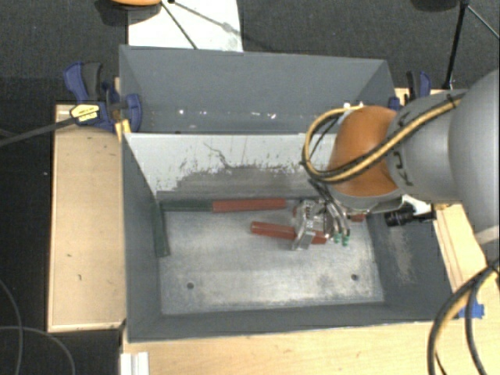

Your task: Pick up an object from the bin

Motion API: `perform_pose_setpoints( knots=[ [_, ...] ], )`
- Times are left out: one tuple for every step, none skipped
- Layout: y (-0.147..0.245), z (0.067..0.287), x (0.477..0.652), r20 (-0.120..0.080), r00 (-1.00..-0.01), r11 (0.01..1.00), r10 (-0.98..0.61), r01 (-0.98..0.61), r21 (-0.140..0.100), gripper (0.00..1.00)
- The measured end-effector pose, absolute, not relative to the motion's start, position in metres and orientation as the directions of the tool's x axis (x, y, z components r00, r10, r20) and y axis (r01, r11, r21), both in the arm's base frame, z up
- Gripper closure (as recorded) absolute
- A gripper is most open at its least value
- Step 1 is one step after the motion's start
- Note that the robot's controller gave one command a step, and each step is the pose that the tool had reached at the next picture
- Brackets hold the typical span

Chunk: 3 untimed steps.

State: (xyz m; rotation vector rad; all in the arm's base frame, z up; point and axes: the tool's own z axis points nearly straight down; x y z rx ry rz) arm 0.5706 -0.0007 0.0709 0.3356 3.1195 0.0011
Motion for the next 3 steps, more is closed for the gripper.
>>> perform_pose_setpoints(
  knots=[
    [-0.0007, 0.0706, 0.5704, -0.003, -0.977, 0.977, 0.211, 0.211, 0.001, 0.0],
    [-0.0007, 0.0708, 0.5705, -0.004, -0.978, 0.978, 0.208, 0.208, 0.001, 1.0],
    [-0.0006, 0.0708, 0.5705, -0.004, -0.978, 0.978, 0.207, 0.207, 0.001, 1.0]
  ],
)
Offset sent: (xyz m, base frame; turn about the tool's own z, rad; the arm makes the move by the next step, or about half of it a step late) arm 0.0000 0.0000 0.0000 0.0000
